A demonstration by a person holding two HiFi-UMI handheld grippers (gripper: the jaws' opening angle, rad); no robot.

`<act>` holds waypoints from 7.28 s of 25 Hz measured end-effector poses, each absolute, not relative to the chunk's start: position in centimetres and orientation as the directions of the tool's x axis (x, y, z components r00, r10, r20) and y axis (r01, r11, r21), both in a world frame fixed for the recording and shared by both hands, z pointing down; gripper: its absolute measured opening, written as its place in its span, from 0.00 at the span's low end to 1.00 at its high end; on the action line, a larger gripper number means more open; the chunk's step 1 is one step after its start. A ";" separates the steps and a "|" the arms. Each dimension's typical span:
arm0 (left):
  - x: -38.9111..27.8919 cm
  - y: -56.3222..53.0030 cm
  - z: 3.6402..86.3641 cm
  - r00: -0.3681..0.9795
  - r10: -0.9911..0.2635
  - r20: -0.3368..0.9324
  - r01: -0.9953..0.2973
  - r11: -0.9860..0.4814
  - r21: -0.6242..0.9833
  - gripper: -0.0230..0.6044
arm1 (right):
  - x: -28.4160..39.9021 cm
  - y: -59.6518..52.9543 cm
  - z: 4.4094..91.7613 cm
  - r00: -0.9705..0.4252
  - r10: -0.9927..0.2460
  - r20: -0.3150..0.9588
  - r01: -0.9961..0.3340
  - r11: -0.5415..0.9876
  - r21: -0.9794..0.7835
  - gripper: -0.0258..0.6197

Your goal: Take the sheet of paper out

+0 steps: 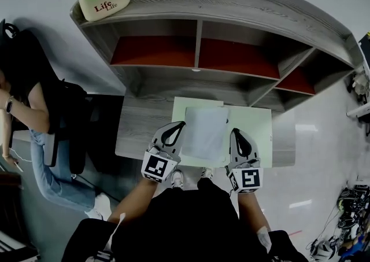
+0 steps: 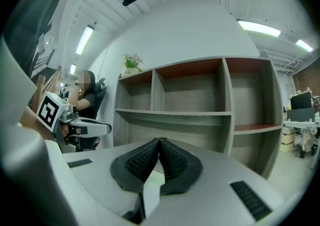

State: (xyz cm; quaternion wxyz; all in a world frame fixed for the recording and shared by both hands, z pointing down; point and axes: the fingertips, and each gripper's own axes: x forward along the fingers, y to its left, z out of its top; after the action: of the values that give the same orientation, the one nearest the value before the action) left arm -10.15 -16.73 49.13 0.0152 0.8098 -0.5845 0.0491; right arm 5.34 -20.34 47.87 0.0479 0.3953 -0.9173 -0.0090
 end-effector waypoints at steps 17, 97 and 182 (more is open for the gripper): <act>-10.0 -17.5 54.2 0.248 -0.946 0.207 -0.968 -0.251 0.015 0.05 | 6.4 -22.4 58.9 -0.701 -0.630 0.333 -0.687 0.723 -0.078 0.08; -11.8 -12.9 56.2 0.148 -0.959 0.242 -0.988 -0.132 0.082 0.05 | 5.6 -23.9 71.7 -0.634 -0.341 0.694 -0.726 0.571 -0.383 0.08; -10.1 -14.5 40.1 0.319 -0.939 -0.125 -0.948 -0.316 -0.046 0.05 | 8.1 -19.2 33.6 -0.502 -0.840 -0.206 -0.855 0.446 0.265 0.08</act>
State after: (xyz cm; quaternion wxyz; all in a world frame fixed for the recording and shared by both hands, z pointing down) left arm -10.05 -14.49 40.06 -0.0553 0.8103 -0.5822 -0.0376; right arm 8.05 -19.24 33.56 -0.0223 0.4983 -0.8501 -0.1691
